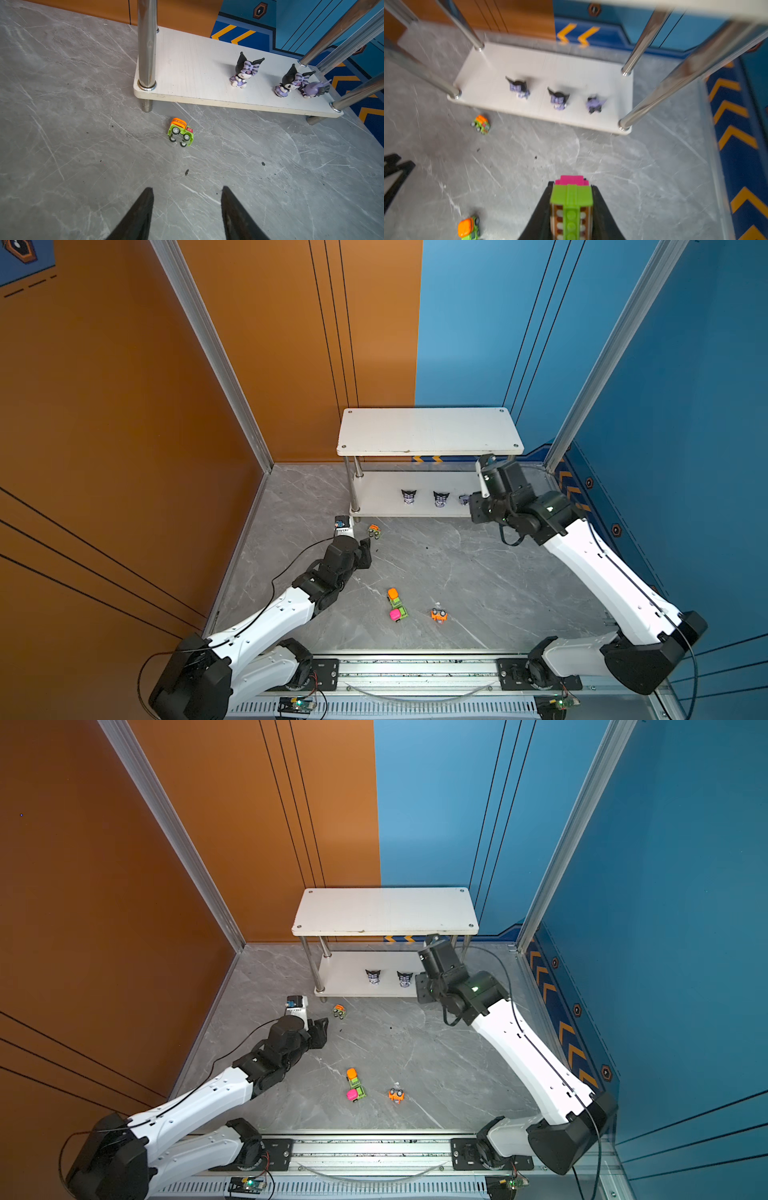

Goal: Place and organize the plastic toys onto the shelf
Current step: 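Grasp the pink-and-green toy truck with the right gripper and lift, then raise the held truck with the right gripper over the top shelf board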

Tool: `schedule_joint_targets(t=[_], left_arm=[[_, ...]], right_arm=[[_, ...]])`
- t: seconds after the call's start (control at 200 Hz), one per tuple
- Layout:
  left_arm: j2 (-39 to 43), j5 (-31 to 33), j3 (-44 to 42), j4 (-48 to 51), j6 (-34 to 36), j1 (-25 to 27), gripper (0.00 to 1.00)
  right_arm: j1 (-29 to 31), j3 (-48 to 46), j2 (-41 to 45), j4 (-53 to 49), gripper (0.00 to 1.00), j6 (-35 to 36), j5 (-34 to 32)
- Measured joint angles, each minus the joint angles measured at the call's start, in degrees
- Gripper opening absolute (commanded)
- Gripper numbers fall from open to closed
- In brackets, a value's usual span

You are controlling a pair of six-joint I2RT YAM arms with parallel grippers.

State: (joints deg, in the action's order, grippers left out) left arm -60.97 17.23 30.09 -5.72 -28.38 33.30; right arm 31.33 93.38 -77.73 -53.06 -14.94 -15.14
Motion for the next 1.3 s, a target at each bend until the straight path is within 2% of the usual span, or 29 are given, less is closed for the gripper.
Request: schedule_joint_targets(t=[0.145,0.42,0.586,0.831,1.301], left_arm=[[0.11,0.0,0.0,0.83,-0.04,0.02,0.54],[1.27,0.0,0.28,3.23,-0.24,0.0,0.54],[2.38,0.04,0.37,4.7,-0.48,0.0,0.54],[2.34,0.07,0.66,5.73,-1.16,0.02,0.54],[-1.53,0.04,2.95,5.79,-1.51,0.13,0.53]], right_arm=[[-2.99,11.43,-3.15,-2.32,0.17,3.13,-0.37],[-11.87,32.98,-20.11,-5.97,0.17,7.82,1.6],[-13.4,41.22,-27.08,-7.74,0.17,10.49,1.99],[-15.23,45.55,-29.57,-8.09,0.17,12.13,2.69],[-17.81,45.9,-31.26,-7.65,0.18,11.61,4.92]])
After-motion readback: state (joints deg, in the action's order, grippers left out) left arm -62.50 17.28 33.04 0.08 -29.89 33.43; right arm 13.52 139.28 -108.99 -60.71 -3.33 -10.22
